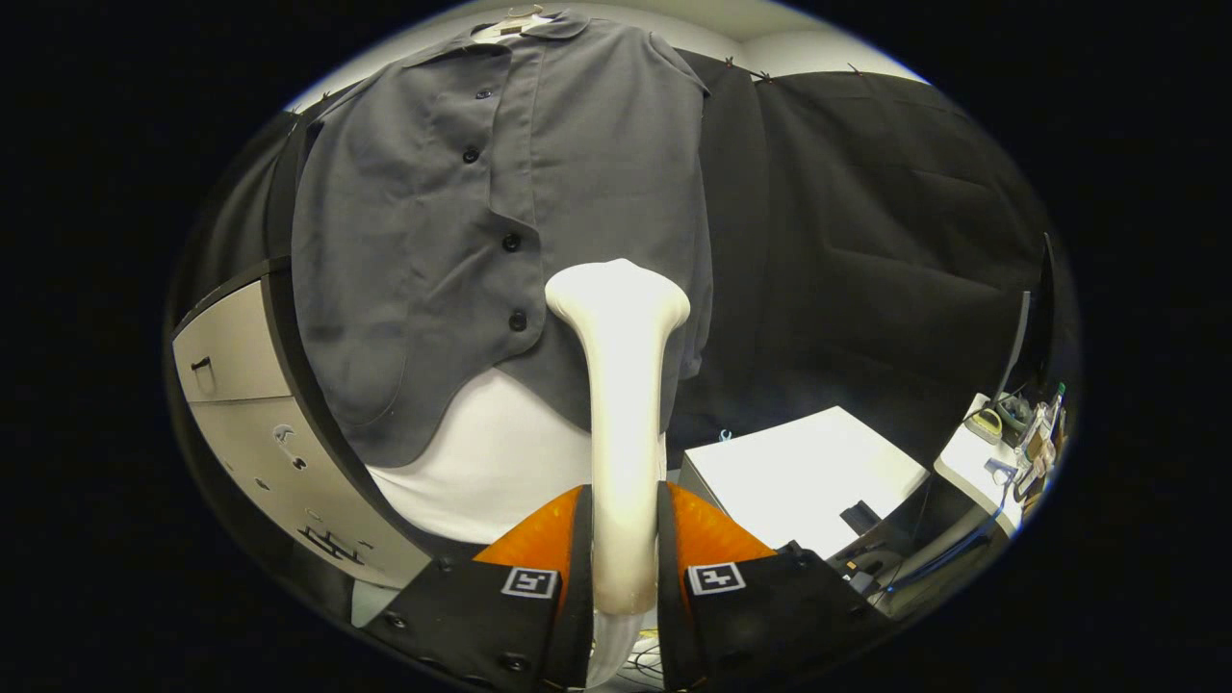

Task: Iron the clothes twice with a garment steamer, once on the left side and once on the right side.

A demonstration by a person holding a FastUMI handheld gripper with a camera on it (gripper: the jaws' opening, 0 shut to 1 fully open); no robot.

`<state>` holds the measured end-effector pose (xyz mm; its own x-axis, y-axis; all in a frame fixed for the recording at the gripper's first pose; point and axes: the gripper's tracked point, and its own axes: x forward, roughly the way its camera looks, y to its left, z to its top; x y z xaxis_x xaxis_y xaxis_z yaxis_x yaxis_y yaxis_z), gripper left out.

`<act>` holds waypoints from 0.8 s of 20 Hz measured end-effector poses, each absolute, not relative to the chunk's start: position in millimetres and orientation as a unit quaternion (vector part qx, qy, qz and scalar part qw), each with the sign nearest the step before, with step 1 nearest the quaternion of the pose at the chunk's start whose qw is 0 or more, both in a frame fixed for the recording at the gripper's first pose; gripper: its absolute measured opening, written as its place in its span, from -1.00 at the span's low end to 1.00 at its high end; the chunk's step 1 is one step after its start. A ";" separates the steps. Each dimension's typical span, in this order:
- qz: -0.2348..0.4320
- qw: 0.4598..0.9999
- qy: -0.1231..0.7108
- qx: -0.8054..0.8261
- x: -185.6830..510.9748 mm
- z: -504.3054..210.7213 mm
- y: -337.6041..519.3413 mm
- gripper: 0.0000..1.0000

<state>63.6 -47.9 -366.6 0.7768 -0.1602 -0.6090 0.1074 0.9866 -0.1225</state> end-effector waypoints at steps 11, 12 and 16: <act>-0.069 0.957 0.279 -0.037 45.9 -304.0 -37.7 -0.30; -0.067 0.961 0.267 -0.036 46.9 -290.4 -35.4 -0.30; -0.059 0.973 0.221 -0.032 52.3 -233.6 -18.3 -0.30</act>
